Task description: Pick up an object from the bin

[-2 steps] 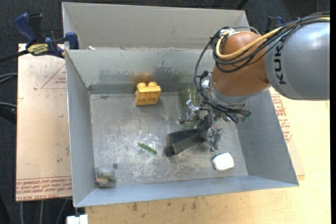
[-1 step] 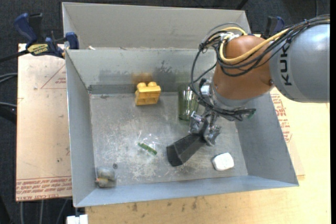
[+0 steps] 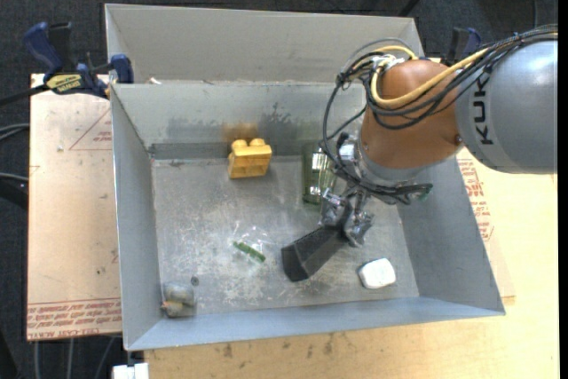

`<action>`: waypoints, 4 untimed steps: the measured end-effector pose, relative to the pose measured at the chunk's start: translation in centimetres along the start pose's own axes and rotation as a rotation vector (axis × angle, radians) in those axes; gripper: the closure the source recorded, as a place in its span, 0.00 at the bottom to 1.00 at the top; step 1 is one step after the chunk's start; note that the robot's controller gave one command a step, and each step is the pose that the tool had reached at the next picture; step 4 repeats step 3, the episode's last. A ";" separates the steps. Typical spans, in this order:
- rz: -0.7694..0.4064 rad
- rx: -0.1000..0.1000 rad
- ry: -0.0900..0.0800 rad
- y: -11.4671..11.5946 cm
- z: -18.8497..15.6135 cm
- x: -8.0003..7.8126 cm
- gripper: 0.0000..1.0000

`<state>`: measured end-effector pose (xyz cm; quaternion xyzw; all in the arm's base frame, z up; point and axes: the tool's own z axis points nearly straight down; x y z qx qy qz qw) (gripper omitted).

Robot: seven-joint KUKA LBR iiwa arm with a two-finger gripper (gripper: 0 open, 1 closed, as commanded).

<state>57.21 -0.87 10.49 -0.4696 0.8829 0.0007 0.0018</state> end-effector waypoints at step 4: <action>-0.036 -0.006 0.004 0.8 -5.2 -1.5 1.00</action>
Offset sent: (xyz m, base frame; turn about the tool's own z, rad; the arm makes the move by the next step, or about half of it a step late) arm -0.0116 -0.0040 0.0927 -0.0029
